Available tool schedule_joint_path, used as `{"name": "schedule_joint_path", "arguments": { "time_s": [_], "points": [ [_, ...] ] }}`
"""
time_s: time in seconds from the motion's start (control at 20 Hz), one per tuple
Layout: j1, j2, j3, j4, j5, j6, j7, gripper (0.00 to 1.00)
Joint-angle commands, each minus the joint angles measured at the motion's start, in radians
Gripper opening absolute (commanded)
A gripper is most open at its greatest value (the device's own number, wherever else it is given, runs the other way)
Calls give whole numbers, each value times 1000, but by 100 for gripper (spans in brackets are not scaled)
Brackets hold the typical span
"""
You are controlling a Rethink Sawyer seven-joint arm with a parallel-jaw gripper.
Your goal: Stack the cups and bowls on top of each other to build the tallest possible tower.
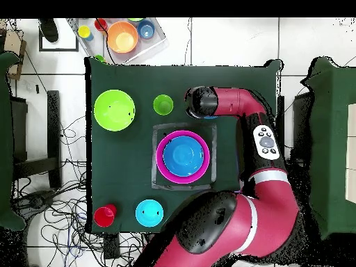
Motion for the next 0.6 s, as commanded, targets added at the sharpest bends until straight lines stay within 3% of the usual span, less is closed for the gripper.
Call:
{"name": "schedule_joint_path", "arguments": {
  "time_s": [0.05, 0.2, 0.4, 0.45, 0.6],
  "points": [
    [-15, -30, 47, 33, -29, 119, -280, 100],
    [-26, -93, 44, 64, -14, 171, -301, 100],
    [-44, -58, 63, 56, -49, 130, -356, 100],
    [-45, -59, 58, 70, -61, 87, -324, 0],
    [-41, -52, 66, 43, -66, 94, -343, 0]
  ]
}}
